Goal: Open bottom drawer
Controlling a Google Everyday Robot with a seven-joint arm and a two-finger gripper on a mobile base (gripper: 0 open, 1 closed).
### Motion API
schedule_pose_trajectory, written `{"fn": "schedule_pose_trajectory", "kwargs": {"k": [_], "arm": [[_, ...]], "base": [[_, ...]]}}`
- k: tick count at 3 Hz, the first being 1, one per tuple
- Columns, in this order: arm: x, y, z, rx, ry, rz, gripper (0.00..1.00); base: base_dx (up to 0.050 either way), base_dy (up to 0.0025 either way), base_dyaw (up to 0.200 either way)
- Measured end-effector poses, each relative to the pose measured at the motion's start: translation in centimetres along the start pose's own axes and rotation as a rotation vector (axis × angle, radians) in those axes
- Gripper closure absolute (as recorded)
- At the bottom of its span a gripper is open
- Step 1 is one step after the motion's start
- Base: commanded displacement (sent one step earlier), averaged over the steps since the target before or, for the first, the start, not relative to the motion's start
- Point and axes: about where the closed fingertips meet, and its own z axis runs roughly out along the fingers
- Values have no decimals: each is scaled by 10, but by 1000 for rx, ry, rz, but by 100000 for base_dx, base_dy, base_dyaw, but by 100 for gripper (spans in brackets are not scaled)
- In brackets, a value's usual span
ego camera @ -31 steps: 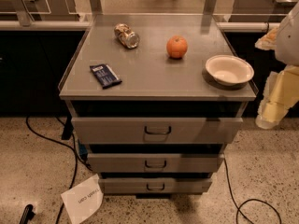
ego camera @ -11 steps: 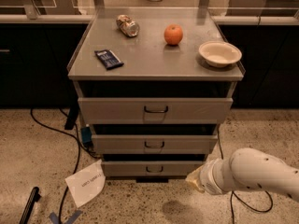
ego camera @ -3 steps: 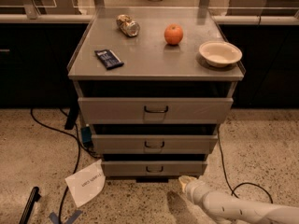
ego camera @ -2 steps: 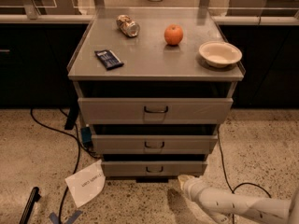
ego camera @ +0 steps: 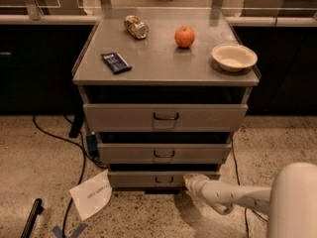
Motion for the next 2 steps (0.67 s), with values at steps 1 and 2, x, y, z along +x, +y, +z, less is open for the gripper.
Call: {"fn": "schedule_pose_trajectory", "kwargs": {"k": [1,2], "arm": [[-5,0,3,0,-3,-7,100],[-2,2,2,9,-8,3,100]], "base": [[0,0,0],[0,0,0]]}}
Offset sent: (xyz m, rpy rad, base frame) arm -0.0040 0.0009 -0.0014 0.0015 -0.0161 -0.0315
